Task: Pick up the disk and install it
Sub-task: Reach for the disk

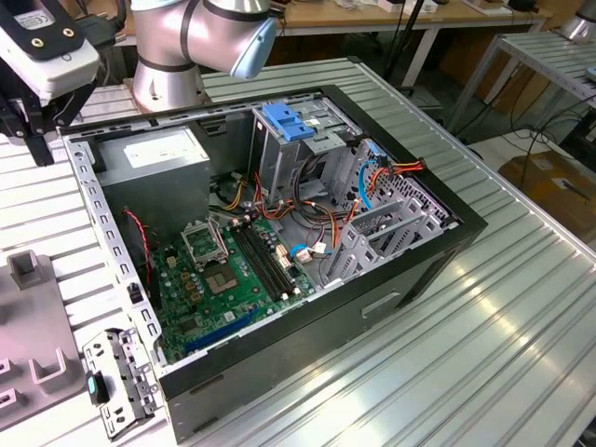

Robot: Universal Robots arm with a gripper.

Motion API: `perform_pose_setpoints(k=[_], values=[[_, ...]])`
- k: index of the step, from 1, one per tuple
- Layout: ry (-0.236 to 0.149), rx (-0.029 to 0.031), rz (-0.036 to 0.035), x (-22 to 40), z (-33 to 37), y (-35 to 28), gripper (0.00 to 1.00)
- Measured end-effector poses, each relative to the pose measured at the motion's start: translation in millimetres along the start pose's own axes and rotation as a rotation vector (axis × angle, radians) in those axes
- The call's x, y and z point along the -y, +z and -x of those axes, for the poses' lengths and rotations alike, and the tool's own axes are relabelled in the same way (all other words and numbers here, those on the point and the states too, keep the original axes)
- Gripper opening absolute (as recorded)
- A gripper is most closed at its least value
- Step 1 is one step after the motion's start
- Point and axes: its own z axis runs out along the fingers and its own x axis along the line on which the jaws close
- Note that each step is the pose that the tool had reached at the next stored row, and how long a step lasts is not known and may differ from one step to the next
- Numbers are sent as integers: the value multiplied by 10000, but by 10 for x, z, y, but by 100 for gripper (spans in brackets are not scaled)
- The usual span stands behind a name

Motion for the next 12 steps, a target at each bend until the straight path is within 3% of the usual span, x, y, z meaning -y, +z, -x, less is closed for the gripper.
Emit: perform_pose_setpoints(k=[12], values=[[0, -3, 0, 16, -207, -3, 11]])
